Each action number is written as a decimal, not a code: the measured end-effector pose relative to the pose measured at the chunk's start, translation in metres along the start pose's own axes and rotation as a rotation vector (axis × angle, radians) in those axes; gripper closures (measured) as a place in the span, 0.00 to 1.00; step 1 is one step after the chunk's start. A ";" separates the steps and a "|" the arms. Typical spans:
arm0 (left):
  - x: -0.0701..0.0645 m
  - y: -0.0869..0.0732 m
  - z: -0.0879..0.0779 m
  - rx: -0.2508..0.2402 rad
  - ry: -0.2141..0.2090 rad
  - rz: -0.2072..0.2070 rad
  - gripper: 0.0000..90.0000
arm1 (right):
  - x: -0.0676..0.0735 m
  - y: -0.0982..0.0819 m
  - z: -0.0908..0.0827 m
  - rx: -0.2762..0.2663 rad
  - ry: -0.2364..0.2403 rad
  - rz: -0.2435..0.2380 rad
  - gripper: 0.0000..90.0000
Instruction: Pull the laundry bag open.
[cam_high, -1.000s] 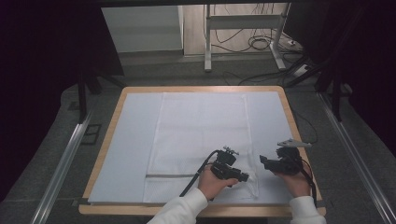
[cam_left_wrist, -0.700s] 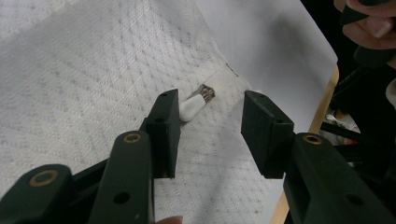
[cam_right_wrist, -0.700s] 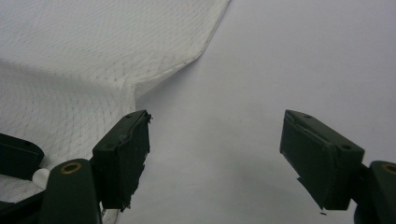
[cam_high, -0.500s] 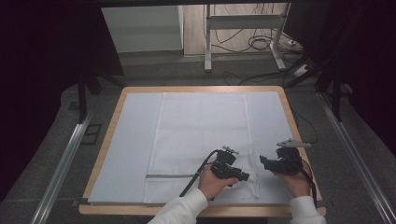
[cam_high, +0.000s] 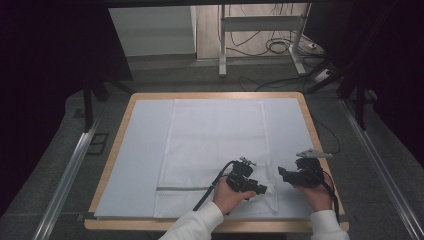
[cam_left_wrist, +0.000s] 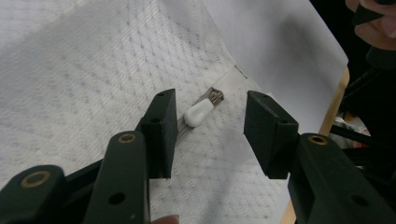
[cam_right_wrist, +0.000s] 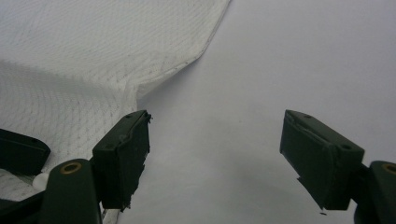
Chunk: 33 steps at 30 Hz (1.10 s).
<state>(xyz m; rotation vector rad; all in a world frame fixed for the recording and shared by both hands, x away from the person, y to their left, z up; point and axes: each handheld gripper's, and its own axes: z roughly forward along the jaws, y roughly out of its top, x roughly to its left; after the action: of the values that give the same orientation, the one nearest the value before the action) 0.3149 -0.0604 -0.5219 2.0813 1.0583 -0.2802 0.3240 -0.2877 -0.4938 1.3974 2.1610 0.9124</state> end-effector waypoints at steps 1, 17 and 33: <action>-0.001 0.000 0.000 0.000 -0.005 -0.002 0.60 | 0.000 0.000 0.000 0.000 0.000 0.000 0.26; -0.003 0.001 0.004 0.008 0.002 0.002 0.73 | -0.001 0.000 -0.001 -0.003 -0.002 0.002 0.26; -0.010 0.003 0.013 -0.007 0.056 0.036 0.88 | -0.001 0.000 0.000 -0.003 -0.004 -0.001 0.26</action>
<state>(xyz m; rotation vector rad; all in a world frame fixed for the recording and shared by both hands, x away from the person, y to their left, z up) 0.3126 -0.0767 -0.5241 2.1104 1.0515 -0.2009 0.3240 -0.2883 -0.4936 1.3951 2.1562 0.9120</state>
